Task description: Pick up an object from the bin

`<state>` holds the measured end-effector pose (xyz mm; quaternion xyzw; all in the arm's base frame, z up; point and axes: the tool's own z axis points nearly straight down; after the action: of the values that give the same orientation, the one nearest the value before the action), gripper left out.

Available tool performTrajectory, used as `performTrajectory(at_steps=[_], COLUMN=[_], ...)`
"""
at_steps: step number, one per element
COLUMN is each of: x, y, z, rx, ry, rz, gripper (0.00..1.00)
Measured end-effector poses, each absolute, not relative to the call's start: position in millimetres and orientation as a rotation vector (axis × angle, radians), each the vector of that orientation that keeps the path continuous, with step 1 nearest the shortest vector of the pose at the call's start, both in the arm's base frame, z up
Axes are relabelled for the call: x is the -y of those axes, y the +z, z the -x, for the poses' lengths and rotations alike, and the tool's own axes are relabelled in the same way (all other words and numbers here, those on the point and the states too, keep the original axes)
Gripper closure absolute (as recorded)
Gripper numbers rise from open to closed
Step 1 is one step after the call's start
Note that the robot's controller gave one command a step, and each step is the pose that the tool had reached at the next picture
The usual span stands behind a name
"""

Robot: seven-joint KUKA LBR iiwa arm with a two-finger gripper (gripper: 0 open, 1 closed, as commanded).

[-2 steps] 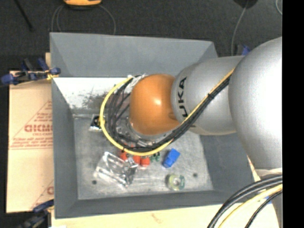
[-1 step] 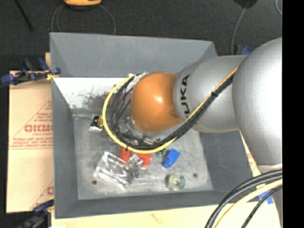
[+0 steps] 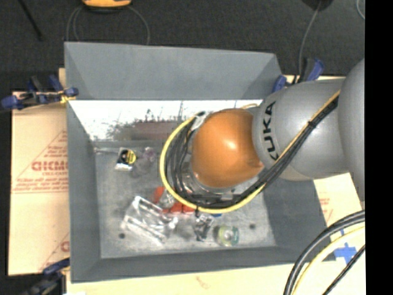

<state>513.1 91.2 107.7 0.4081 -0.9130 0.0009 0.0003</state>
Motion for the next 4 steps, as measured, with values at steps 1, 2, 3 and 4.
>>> performTrajectory(at_steps=[1, 2, 3, 4], x=[-107.2, -109.4, -107.2, -86.6], y=[72.6, 75.3, 73.1, 80.3], z=[-533.2, -533.9, -532.2, -551.9], rx=[2.652, 2.657, 2.653, 2.605], ry=[0.006, 0.003, 0.003, 0.004], rz=[-1.704, -1.703, -1.697, -1.767], gripper=[0.00, 1.00, 0.00, 0.00])
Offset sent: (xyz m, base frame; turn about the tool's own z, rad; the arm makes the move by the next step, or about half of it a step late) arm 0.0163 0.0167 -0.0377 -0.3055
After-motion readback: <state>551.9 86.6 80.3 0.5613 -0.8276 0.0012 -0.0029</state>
